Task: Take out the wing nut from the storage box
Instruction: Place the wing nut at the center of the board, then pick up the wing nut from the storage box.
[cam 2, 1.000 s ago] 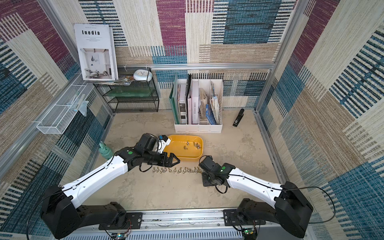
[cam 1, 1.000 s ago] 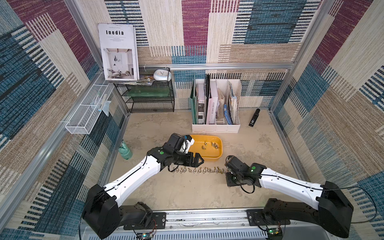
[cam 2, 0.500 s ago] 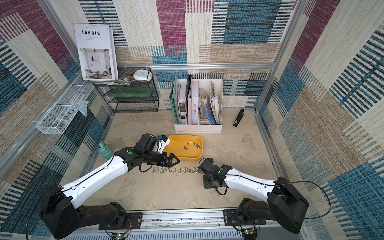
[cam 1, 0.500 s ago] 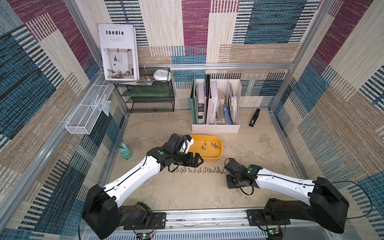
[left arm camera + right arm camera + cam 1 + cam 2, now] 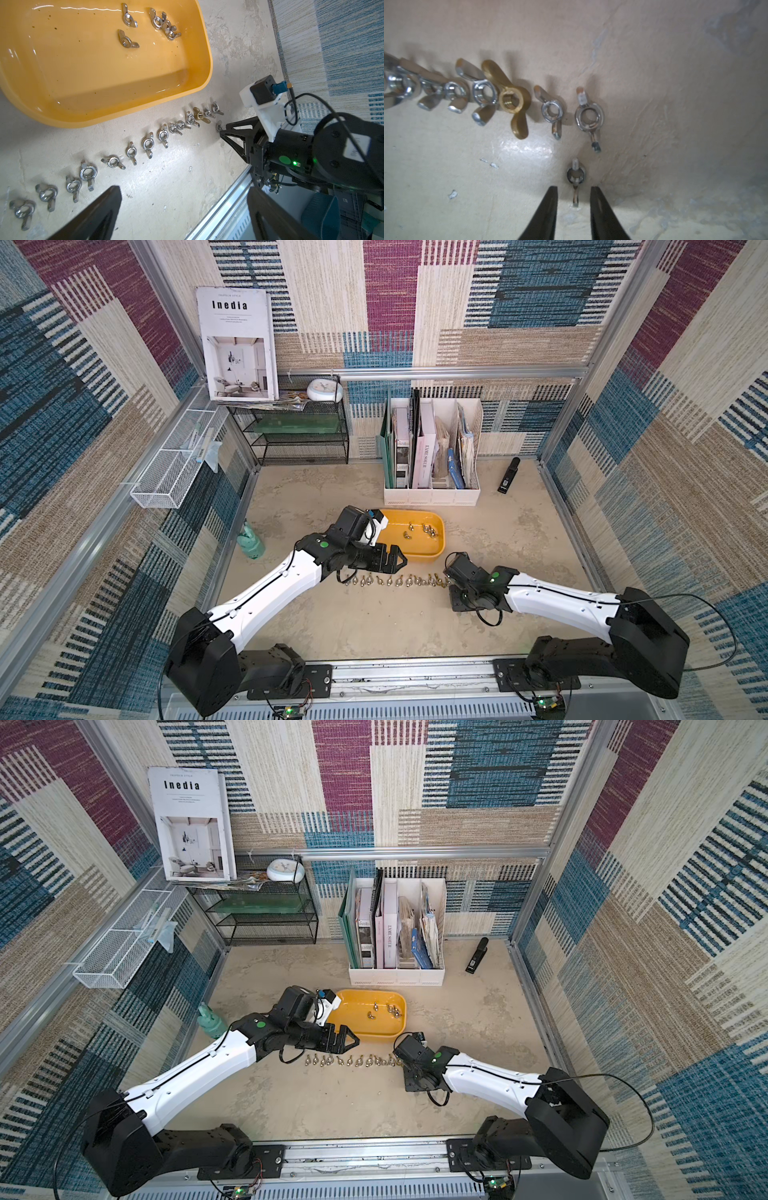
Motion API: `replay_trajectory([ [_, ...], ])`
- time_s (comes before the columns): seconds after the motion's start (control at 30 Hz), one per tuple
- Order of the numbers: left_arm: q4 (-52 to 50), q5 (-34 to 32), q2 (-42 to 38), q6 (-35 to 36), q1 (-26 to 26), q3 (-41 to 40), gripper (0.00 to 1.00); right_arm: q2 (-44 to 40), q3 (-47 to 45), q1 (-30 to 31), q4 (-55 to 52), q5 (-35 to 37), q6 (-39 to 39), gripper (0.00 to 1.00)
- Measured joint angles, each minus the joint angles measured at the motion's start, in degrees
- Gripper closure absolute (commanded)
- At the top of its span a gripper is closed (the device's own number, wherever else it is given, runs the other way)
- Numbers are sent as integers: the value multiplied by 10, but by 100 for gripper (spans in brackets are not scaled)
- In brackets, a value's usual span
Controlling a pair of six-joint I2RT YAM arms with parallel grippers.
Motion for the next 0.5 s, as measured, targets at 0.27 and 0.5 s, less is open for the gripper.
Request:
replay_trajectory([
  [0.27,-1,-11,19,5,0,15,1,-13,78,0,-36,19,-19,55],
  [0.5,-13,-45,32,8,12,28,1,46,190,-8,-43,44,-72,44],
])
